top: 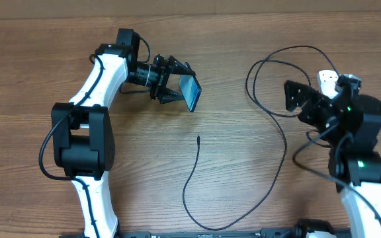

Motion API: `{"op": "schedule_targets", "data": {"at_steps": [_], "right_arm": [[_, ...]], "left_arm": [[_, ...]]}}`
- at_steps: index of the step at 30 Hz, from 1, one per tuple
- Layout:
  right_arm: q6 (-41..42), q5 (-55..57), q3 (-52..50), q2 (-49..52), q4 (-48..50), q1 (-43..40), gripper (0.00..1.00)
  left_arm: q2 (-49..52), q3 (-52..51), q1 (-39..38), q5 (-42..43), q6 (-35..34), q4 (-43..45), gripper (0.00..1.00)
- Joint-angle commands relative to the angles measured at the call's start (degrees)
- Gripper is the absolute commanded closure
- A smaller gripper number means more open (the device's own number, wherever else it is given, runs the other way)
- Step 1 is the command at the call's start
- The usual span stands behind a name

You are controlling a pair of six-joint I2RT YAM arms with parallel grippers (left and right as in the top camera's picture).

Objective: Plug charger to phone and switch on socket
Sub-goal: 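Move the right gripper left toward the phone held by left gripper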

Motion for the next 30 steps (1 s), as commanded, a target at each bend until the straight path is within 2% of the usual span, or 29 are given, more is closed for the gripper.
{"op": "schedule_targets", "data": {"at_steps": [1,4,8,10,18,30], "right_arm": [[5.3,-8.1,1.9,3.0,3.0,0.2,0.00],[6.2,-11.6,1.9,5.3,6.5,0.2,0.00],[19.8,-18.6,1.9,7.6,9.4,0.2,0.00],[21.4,-21.3,1.9,8.7,11.2,0.2,0.00],[21.6,-22.1,1.9,14.2,9.1,1.7,0.00],[16.5,-16.1,1.9,21.3,10.8,14.9,0.00]], "left_arm": [[0.5,1.7,0.0,0.9,-1.0,0.0,0.96],[0.5,1.7,0.0,0.5,-1.7,0.0,0.96],[0.5,1.7,0.0,-0.7,-2.0,0.0,0.96],[0.5,1.7,0.0,-1.7,-2.5,0.0,0.96],[0.5,1.7,-0.9,-6.6,-4.1,0.1,0.96],[0.5,1.7,-3.2,-10.6,-11.1,1.0,0.96]]}}
